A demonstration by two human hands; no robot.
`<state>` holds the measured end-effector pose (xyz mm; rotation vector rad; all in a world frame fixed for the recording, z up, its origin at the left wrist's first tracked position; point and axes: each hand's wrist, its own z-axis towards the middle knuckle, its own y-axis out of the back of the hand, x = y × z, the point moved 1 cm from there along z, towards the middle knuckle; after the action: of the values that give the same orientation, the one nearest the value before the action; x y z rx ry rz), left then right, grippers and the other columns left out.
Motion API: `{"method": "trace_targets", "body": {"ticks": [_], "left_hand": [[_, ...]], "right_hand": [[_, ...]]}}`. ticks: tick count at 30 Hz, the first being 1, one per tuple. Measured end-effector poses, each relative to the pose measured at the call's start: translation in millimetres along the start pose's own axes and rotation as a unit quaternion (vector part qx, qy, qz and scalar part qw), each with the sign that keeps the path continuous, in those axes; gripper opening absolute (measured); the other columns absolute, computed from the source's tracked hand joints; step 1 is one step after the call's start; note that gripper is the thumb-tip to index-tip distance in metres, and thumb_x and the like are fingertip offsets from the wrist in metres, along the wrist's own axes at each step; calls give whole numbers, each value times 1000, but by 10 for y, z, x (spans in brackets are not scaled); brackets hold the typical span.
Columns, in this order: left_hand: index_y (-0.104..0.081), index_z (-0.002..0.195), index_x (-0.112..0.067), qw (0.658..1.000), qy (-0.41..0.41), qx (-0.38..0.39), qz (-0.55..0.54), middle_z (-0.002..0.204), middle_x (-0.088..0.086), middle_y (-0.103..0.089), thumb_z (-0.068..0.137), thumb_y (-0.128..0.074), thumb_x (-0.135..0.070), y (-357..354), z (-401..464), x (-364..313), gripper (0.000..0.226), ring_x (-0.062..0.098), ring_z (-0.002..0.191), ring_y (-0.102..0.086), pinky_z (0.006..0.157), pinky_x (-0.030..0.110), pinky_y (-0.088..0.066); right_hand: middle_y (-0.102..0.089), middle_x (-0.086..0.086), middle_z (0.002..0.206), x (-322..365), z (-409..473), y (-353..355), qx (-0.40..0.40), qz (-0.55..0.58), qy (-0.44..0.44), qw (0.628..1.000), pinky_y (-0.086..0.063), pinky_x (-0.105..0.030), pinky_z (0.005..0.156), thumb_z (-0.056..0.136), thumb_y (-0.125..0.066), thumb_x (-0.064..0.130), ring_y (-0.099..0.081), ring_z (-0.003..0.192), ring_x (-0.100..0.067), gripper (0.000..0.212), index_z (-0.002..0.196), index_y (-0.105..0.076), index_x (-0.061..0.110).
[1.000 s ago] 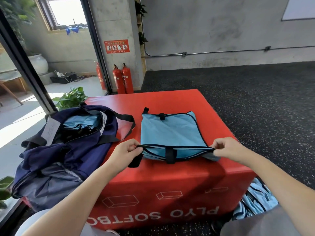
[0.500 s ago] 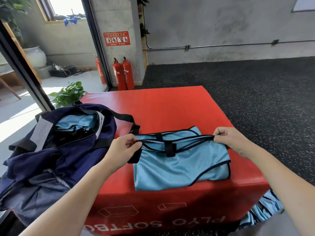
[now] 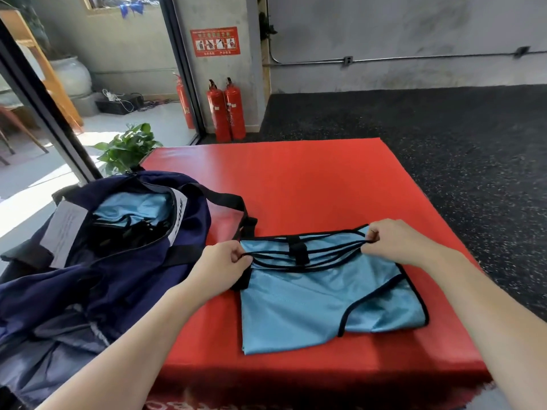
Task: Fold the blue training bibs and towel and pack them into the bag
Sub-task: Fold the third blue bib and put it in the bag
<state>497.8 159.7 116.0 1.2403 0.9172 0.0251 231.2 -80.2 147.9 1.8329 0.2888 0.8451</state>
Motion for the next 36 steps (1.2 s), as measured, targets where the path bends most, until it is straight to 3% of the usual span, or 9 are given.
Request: {"method": "trace_targets", "body": {"ticks": [6, 10, 12, 14, 17, 22, 28, 33, 36], "left_hand": [[-68, 83, -23, 999, -51, -15, -4, 67, -9, -64, 88, -72, -28, 68, 66, -24, 9, 2, 66, -59, 62, 9, -41], [-65, 84, -20, 999, -50, -22, 0, 67, -7, -63, 89, -71, -25, 44, 118, 26, 9, 6, 66, -58, 62, 11, -42], [-62, 85, -21, 999, -39, -29, -18, 70, -6, -64, 92, -67, -25, 21, 152, 55, 9, 9, 71, -61, 68, 19, -47], [-58, 87, -22, 999, -31, -30, -33, 71, -3, -66, 94, -63, -25, -10, 182, 63, 9, 18, 74, -63, 75, 36, -53], [-54, 85, -24, 999, -35, -35, -3, 70, -2, -63, 94, -60, -27, -34, 212, 33, 12, 24, 71, -60, 71, 45, -54], [-55, 85, -26, 996, -40, -72, 38, 70, -5, -63, 92, -58, -32, -21, 250, -54, 10, 24, 73, -60, 66, 39, -53], [-58, 81, -11, 994, -40, -100, 2, 64, -1, -58, 91, -61, -18, -63, 338, -82, 13, 22, 64, -53, 64, 37, -43], [-57, 76, -14, 997, 5, -82, 15, 68, -1, -61, 87, -63, -20, -124, 382, -25, 14, 23, 71, -57, 68, 40, -50], [-57, 76, -18, 996, 51, -76, 21, 73, -4, -63, 83, -66, -28, -110, 425, -34, 15, 21, 74, -59, 68, 36, -52]], "right_hand": [[-66, 10, 77, -50, 124, 110, 20, 10, 12, 1000, -45, -31, 64, 76, -76, 31, -56, 68, -12, 10, 78, -67, 28], [-68, 2, 76, -133, 214, 1, -21, 51, -4, 998, -41, -32, 61, 81, -74, 29, -54, 65, -14, 9, 80, -66, 25], [-71, -1, 79, -177, 253, -35, -43, 84, -12, 995, -41, -33, 63, 87, -71, 26, -57, 70, -16, 7, 83, -66, 25], [-71, 2, 89, -217, 301, -68, -53, 90, -15, 994, -46, -35, 71, 89, -70, 28, -65, 84, -19, 6, 85, -65, 28], [-70, 7, 94, -216, 360, -104, -61, 82, -15, 995, -50, -37, 79, 91, -68, 30, -67, 95, -23, 6, 86, -64, 31], [-68, 5, 90, -176, 400, -79, -77, 74, -10, 994, -42, -28, 64, 91, -67, 30, -60, 78, -12, 5, 89, -64, 28], [-70, 8, 91, -238, 387, -80, -91, 96, -14, 991, -47, -34, 73, 91, -71, 32, -64, 87, -16, 8, 87, -67, 27], [-69, 8, 90, -256, 416, -141, -71, 36, -27, 996, -52, -39, 76, 91, -69, 40, -63, 81, -14, 13, 83, -64, 31], [-65, 11, 88, -252, 410, -116, -82, -11, -58, 995, -49, -36, 67, 89, -67, 49, -60, 80, -11, 18, 85, -61, 32]]}}
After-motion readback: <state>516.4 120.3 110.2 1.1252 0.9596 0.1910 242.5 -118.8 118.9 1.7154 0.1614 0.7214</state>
